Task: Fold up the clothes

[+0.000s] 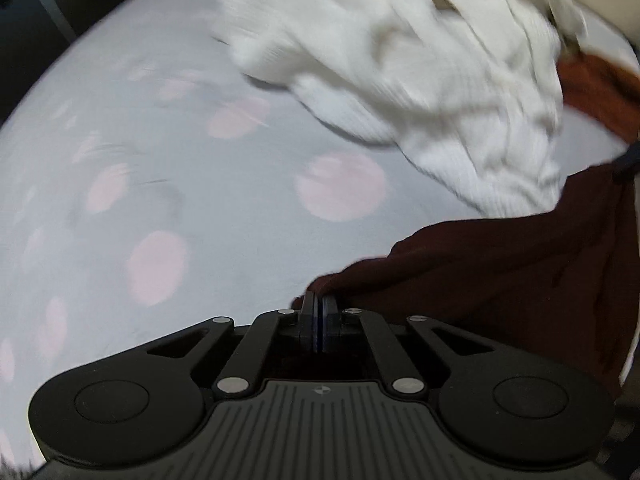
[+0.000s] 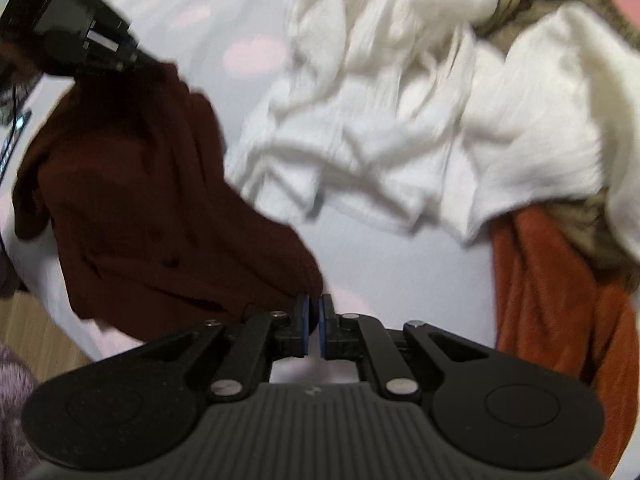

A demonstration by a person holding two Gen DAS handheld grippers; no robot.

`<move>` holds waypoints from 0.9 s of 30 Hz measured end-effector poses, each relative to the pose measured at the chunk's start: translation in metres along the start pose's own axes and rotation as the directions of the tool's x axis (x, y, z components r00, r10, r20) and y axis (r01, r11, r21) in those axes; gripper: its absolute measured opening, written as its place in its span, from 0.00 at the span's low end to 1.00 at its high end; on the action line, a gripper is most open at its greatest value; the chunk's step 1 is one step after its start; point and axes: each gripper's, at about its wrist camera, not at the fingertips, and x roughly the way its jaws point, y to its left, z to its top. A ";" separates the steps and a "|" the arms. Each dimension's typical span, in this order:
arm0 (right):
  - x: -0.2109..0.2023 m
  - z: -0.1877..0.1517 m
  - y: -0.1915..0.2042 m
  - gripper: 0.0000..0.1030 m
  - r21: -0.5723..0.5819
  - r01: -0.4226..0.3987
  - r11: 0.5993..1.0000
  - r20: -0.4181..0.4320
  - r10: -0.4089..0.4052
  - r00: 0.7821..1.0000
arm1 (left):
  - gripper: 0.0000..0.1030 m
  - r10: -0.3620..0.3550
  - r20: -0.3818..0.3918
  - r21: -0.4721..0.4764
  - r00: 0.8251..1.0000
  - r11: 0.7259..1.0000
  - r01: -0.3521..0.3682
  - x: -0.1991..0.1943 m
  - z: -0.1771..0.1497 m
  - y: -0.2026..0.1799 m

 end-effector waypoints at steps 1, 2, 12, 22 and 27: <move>-0.006 0.002 0.000 0.05 -0.003 0.007 1.000 0.032 -0.007 0.999 | 0.00 0.035 0.035 -0.031 0.999 0.999 -0.034 -0.017 -0.004 0.003; -0.012 0.005 0.001 0.05 -0.004 0.016 1.000 0.063 -0.016 0.998 | 0.00 0.070 0.069 -0.063 0.995 0.996 -0.066 -0.034 -0.008 0.007; -0.093 0.036 0.041 0.05 0.020 0.180 0.983 0.511 -0.165 0.843 | 0.00 0.400 0.377 -0.325 0.835 0.902 -0.286 -0.218 -0.060 0.011; -0.209 0.035 0.118 0.05 0.075 0.315 0.946 0.857 -0.223 0.466 | 0.00 0.539 0.545 -0.469 0.643 0.831 -0.299 -0.360 -0.097 -0.017; -0.271 0.020 0.148 0.05 0.110 0.339 0.934 0.936 -0.212 0.280 | 0.00 0.558 0.635 -0.484 0.534 0.826 -0.288 -0.415 -0.115 -0.043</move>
